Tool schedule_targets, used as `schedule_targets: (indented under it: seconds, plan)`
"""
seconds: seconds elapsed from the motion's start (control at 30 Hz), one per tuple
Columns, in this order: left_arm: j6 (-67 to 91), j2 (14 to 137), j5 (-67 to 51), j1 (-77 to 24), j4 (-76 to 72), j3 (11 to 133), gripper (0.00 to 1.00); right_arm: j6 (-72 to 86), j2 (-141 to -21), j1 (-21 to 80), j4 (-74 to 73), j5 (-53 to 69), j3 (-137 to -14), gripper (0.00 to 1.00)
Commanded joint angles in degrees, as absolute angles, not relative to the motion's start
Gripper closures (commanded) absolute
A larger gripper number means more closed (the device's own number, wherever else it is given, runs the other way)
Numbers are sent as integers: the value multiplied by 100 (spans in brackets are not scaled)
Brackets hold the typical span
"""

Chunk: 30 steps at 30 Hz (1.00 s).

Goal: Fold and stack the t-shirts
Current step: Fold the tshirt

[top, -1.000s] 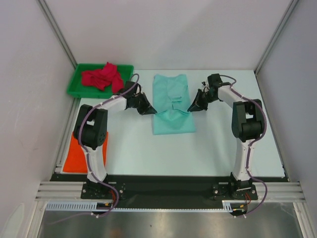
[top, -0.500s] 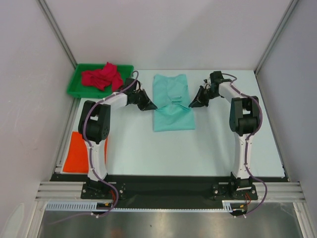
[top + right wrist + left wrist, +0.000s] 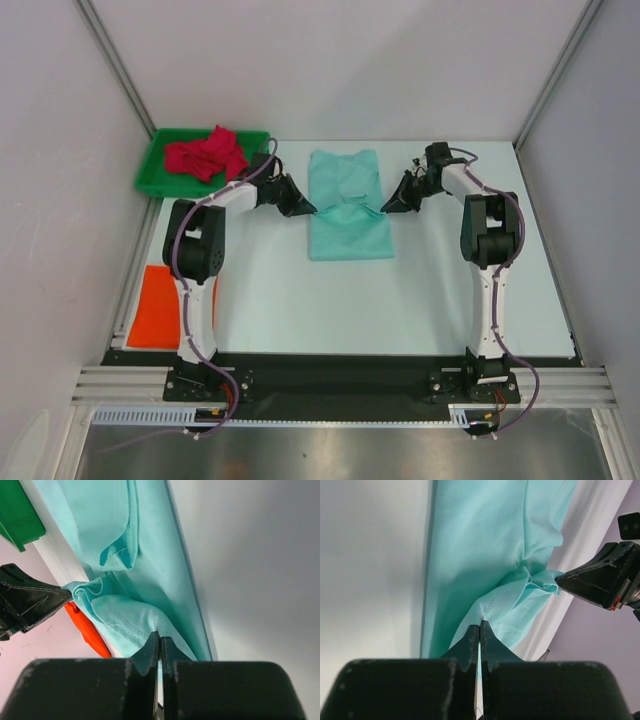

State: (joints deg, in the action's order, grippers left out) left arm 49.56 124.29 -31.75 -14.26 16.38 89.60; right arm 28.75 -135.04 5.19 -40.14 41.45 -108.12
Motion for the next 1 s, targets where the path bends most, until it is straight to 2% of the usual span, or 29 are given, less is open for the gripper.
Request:
schedule_targets:
  seconds: [0.0, 0.4, 0.53, 0.6, 0.67, 0.7, 0.83, 0.97]
  plan:
    - [5045, 12542, -3261, -1362, 1520, 9254, 100, 2979, -13614, 475, -4034, 4307, -11118, 97]
    - [4869, 12937, -3278, -1292, 1731, 9720, 96, 3129, -13992, 413, -4034, 4368, -11557, 89]
    - [4642, 13025, -3147, -1257, 2073, 10001, 75, 3173, -14159, 352, -4183, 4316, -11891, 80]
    - [4281, 12973, -2814, -1248, 2546, 10344, 62, 3173, -14247, 273, -4384, 4245, -12224, 71]
    - [4044, 12859, -2602, -1231, 2689, 10502, 55, 3103, -14273, 159, -4526, 4166, -12602, 61]
    - [3982, 12797, -2558, -1222, 2759, 10529, 52, 3050, -14265, 115, -4674, 4131, -12725, 58]
    - [3674, 12377, -2470, -1239, 2970, 10608, 50, 2760, -14098, 44, -5097, 3816, -12938, 53]
    - [3367, 11910, -2461, -1353, 3015, 10294, 50, 2470, -13598, -79, -5177, 3595, -12473, 50]
